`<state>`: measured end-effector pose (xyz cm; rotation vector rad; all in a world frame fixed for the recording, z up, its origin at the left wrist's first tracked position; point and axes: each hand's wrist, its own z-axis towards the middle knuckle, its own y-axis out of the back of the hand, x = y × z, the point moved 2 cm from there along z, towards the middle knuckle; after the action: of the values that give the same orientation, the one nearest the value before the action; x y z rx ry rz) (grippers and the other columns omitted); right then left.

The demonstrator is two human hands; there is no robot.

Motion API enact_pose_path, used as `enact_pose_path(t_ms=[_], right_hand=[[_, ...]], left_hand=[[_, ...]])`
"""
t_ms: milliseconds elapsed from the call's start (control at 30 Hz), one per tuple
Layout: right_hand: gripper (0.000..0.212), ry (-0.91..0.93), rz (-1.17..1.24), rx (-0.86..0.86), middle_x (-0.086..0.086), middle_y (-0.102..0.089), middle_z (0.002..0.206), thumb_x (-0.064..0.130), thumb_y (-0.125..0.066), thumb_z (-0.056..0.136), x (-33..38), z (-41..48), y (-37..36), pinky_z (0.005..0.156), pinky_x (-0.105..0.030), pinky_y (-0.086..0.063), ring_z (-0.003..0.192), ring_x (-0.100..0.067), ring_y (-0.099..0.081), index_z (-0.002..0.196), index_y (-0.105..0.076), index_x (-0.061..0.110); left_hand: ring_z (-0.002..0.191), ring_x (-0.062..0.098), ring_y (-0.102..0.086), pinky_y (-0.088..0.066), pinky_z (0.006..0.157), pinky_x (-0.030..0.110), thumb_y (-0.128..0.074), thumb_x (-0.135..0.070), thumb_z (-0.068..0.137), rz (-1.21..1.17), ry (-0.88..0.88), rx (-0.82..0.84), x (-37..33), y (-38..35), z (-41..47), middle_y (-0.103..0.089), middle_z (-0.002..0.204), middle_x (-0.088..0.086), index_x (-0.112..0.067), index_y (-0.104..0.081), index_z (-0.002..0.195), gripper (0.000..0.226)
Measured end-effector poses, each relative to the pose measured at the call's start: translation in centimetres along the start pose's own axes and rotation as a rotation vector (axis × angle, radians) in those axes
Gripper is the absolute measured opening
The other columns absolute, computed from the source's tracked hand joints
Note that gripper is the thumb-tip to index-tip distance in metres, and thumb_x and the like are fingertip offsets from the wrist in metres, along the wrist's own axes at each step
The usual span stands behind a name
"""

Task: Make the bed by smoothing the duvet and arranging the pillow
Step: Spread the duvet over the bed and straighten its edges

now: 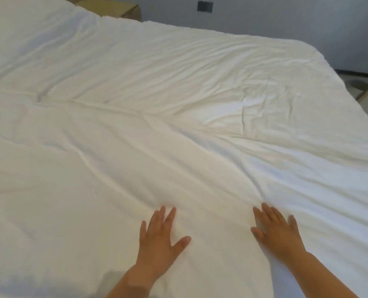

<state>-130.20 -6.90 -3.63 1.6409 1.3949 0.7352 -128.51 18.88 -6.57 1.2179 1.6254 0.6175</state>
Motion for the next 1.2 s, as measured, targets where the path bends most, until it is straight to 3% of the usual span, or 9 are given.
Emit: enact_pose_path(t_ms=[133, 267, 367, 467, 667, 767, 867, 1100, 1200], right_hand=[[0.070, 0.003, 0.016, 0.098, 0.001, 0.014, 0.157, 0.053, 0.009, 0.082, -2.8, -0.1, -3.1, 0.117, -0.045, -0.002, 0.146, -0.015, 0.009, 0.147, 0.006, 0.028], [0.056, 0.010, 0.043, 0.086, 0.001, 0.018, 0.156, 0.041, -0.015, 0.099, -3.6, 2.6, -4.2, 0.116, -0.047, 0.000, 0.145, -0.016, 0.013, 0.147, 0.009, 0.026], [0.067, 0.012, 0.052, 0.083, 0.002, 0.022, 0.155, 0.055, 0.009, 0.086, -4.0, 3.8, -4.9, 0.117, -0.047, 0.001, 0.145, -0.016, 0.015, 0.147, 0.012, 0.026], [0.119, 0.015, 0.062, 0.100, 0.009, 0.031, 0.146, 0.066, 0.046, 0.039, -4.0, 4.0, -5.2, 0.116, -0.047, 0.001, 0.144, -0.016, 0.016, 0.146, 0.013, 0.026], [0.057, 0.103, 0.160, 0.116, 0.003, 0.014, 0.157, 0.045, -0.018, 0.096, -5.2, 3.4, -3.6, 0.117, -0.044, 0.001, 0.145, -0.015, 0.010, 0.148, 0.001, 0.029], [0.052, 0.172, 0.192, 0.036, -0.001, -0.012, 0.157, 0.033, -0.032, 0.096, -6.8, 2.9, -2.7, 0.116, -0.036, -0.015, 0.145, -0.014, -0.014, 0.146, -0.023, 0.023], [0.047, 0.236, 0.146, -0.070, 0.006, -0.072, 0.105, 0.038, -0.035, 0.070, -10.7, 2.2, -3.1, 0.077, -0.021, -0.054, 0.094, -0.008, -0.069, 0.098, -0.072, 0.028], [0.043, 0.291, 0.040, -0.189, 0.015, -0.074, 0.088, 0.036, -0.033, 0.065, -26.2, -1.8, -6.2, 0.073, -0.022, -0.055, 0.082, -0.005, -0.071, 0.076, -0.074, 0.033], [0.044, 0.289, 0.086, -0.121, 0.015, -0.074, 0.089, 0.036, -0.032, 0.065, -34.3, -4.7, -8.8, 0.066, -0.025, -0.057, 0.083, -0.005, -0.071, 0.076, -0.075, 0.034]], left_hand=[[0.132, 0.021, -0.035, -0.018, 0.097, 0.047, 0.016, -0.083, 0.065, 0.190, -0.001, 0.098, -3.5, -3.6, 0.8, -0.042, 0.142, 0.006, -0.027, -0.035, 0.139, 0.106], [0.142, 0.016, 0.020, 0.022, 0.096, 0.041, 0.040, -0.082, 0.010, 0.159, 0.076, 0.109, -4.0, -4.8, 2.8, 0.033, 0.143, -0.008, -0.018, 0.027, 0.135, 0.141], [0.142, 0.019, 0.021, 0.024, 0.095, 0.042, 0.043, -0.078, 0.005, 0.251, 0.077, 0.142, -4.5, -5.6, 4.3, 0.025, 0.154, -0.002, -0.033, 0.019, 0.143, 0.147], [0.143, 0.020, 0.018, 0.026, 0.095, 0.043, 0.042, -0.080, 0.011, 0.244, 0.051, 0.125, -4.4, -5.9, 5.0, 0.019, 0.155, 0.000, -0.033, 0.013, 0.145, 0.145], [0.142, 0.019, 0.021, 0.018, 0.109, 0.047, 0.016, -0.080, 0.034, 0.283, 0.082, 0.133, -5.0, -5.4, 4.4, 0.023, 0.154, -0.001, -0.037, 0.015, 0.143, 0.118], [0.144, 0.019, 0.016, 0.005, 0.114, 0.049, 0.003, -0.082, 0.058, 0.333, 0.130, 0.145, -5.7, -5.1, 4.2, 0.019, 0.155, 0.000, -0.037, 0.015, 0.143, 0.097], [0.145, 0.019, 0.011, -0.001, 0.115, 0.047, -0.026, -0.067, 0.087, 0.367, 0.181, 0.158, -6.6, -5.1, 3.6, 0.016, 0.156, 0.001, -0.035, 0.010, 0.145, 0.076], [0.135, 0.033, -0.032, -0.029, 0.109, 0.044, -0.041, -0.023, 0.095, 0.052, 0.399, -0.166, -16.5, -9.2, -2.9, -0.034, 0.148, 0.015, -0.008, -0.033, 0.141, 0.049], [0.142, 0.025, -0.019, -0.018, 0.113, 0.040, -0.035, -0.033, 0.097, -0.007, 0.378, -0.159, -27.3, -16.1, -7.8, -0.021, 0.154, 0.008, -0.015, -0.025, 0.145, 0.053]])
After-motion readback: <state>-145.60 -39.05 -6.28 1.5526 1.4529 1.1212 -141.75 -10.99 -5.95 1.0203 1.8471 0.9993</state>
